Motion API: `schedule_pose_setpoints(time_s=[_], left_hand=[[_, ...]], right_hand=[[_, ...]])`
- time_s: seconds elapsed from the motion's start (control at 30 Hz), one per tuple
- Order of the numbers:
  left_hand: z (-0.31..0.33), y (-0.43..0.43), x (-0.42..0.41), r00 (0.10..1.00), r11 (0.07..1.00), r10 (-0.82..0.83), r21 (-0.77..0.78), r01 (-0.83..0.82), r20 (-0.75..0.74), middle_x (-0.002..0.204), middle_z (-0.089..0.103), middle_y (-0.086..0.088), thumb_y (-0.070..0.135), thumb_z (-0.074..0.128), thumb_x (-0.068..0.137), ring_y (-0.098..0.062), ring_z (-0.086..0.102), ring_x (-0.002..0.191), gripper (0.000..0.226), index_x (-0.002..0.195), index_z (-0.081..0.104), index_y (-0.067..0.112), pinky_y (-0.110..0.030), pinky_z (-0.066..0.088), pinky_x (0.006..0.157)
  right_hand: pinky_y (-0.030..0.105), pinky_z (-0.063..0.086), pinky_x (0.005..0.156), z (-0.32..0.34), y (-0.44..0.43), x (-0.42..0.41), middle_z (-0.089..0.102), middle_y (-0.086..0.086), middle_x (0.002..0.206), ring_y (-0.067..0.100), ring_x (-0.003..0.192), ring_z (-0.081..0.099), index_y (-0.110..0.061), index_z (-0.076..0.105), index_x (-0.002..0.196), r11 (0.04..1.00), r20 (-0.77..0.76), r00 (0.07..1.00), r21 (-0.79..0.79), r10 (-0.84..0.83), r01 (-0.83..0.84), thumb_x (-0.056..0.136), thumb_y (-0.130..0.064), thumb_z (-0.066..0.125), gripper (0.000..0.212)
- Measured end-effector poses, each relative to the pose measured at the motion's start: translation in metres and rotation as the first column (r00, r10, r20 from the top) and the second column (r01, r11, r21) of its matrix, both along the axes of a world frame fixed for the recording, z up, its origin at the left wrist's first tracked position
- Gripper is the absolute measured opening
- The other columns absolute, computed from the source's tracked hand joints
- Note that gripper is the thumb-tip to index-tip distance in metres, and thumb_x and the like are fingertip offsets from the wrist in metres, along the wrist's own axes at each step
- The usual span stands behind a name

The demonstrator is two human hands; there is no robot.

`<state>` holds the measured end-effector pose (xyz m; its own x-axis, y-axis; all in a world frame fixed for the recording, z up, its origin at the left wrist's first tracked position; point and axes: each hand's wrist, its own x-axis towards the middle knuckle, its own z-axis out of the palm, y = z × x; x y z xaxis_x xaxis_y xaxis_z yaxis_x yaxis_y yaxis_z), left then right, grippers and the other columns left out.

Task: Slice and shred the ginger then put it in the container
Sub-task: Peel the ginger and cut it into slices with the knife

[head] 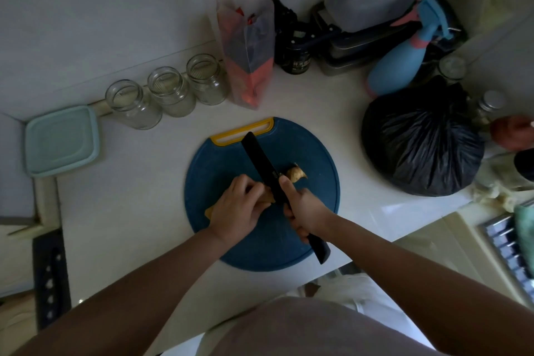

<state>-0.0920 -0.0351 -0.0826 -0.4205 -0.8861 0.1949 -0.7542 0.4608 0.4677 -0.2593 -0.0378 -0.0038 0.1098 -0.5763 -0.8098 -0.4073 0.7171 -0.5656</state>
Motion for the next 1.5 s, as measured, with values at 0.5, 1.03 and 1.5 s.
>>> schedule_pose_setpoints(time_s=[0.5,1.03,1.5], left_hand=[[-0.004,0.005,-0.004,0.998,0.995,0.048,-0.093,-0.044,0.041,0.085,0.049,-0.008,0.02,0.078,0.073,-0.022,0.055,0.072,0.04,0.094,0.044,0.017,-0.027,0.045,0.053],[-0.004,0.001,0.0,0.999,0.999,0.036,-0.009,-0.036,0.016,0.089,0.046,-0.004,0.032,0.05,0.089,-0.017,0.047,0.075,0.016,0.097,0.046,0.019,-0.02,0.033,0.059],[0.001,0.004,0.001,0.995,0.997,0.074,0.015,-0.075,0.071,0.086,0.049,-0.005,0.038,0.049,0.087,-0.02,0.052,0.075,0.026,0.087,0.052,0.012,-0.022,0.037,0.055]], right_hand=[[0.02,0.035,0.04,-0.008,0.017,-0.01,0.044,0.003,0.059,0.008,0.036,0.041,-0.017,0.042,0.068,0.997,-0.107,0.991,-0.029,0.074,-0.077,0.096,-0.064,0.022,0.059],[0.031,0.041,0.063,-0.018,0.001,0.004,0.047,0.01,0.071,0.019,0.06,0.047,-0.02,0.04,0.069,0.987,-0.168,0.978,-0.076,0.125,-0.14,0.098,-0.061,0.019,0.054],[0.034,0.044,0.079,-0.016,0.019,-0.003,0.055,0.012,0.082,0.025,0.076,0.055,-0.024,0.043,0.071,0.98,-0.158,0.981,-0.145,0.115,-0.139,0.097,-0.062,0.022,0.051]])
